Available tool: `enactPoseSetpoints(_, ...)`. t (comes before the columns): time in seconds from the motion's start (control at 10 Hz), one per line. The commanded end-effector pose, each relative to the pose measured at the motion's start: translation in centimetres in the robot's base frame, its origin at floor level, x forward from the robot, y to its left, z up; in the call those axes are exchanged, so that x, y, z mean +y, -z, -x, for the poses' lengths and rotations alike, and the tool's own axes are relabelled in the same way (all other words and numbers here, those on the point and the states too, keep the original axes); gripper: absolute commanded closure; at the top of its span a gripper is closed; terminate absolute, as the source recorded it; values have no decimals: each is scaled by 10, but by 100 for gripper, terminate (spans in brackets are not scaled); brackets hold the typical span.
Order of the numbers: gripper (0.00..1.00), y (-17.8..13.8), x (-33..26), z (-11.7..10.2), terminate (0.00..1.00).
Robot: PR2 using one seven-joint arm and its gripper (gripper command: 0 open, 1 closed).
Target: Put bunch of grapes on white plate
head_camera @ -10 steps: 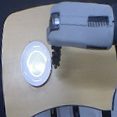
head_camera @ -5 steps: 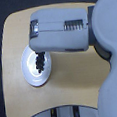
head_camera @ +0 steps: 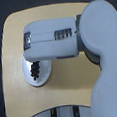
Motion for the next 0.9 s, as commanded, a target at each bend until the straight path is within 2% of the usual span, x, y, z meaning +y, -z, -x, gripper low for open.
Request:
enactPoseSetpoints(0.0, 100, 47, 14, 8, 0)
enactPoseSetpoints(0.3, 100, 52, 6, -3, 0)
enactPoseSetpoints(0.8, 100, 51, 0, 2, 0)
